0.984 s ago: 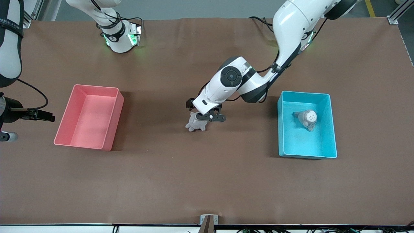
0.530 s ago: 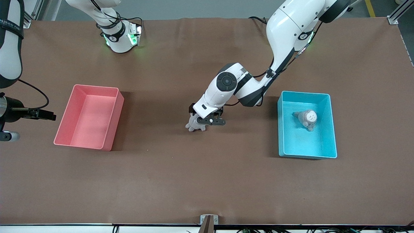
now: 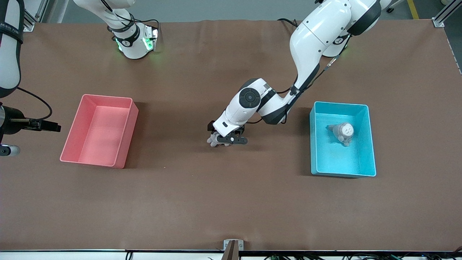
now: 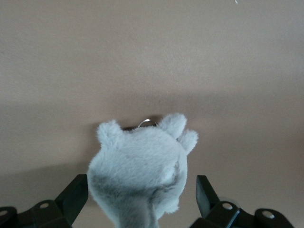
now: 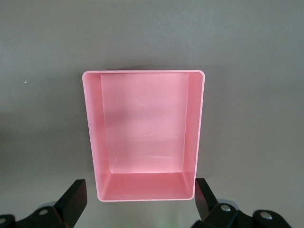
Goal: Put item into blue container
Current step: 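Lift the bunny plush and carry it over the blue box with the left gripper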
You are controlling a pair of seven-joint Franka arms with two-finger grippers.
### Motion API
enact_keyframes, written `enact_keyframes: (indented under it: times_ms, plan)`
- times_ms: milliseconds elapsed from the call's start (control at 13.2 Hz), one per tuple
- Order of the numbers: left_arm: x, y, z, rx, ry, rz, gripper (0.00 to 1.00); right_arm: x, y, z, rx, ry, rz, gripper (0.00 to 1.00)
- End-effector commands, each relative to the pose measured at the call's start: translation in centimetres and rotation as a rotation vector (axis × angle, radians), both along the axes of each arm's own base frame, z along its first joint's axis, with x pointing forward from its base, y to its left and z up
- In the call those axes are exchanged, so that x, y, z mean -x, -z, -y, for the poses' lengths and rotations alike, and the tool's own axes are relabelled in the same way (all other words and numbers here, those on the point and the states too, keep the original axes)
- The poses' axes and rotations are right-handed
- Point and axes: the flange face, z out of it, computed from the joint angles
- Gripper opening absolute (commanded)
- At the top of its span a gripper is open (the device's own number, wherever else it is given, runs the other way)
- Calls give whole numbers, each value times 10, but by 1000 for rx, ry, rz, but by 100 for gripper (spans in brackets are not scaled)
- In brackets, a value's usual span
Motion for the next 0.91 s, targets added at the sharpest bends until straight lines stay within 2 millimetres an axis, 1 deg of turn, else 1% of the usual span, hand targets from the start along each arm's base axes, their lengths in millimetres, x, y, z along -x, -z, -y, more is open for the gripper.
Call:
enact_keyframes:
  times_ms: [0,76,151,303,378,454,681,833]
  plan:
    - [5,2,12,-8,13,21,100,20,-29,5,-28,2,6,100]
    - [7,6,12,-12,15,17,99,30,-37,8,-33,9,0,100]
    - [11,14,14,-23,22,13,99,42,-50,11,-38,13,13,100]
    - [7,23,9,-51,27,32,92,58,-69,9,-43,13,14,100]
    - [6,28,7,-58,30,32,86,65,-77,9,-46,12,9,100]
    - [5,30,7,-50,29,38,77,71,-82,7,-50,11,-6,100]
    - [3,29,6,-47,30,44,49,80,-94,-5,-50,-12,-7,100]
    - [0,23,4,-45,28,53,31,86,-104,-3,-51,-8,7,100]
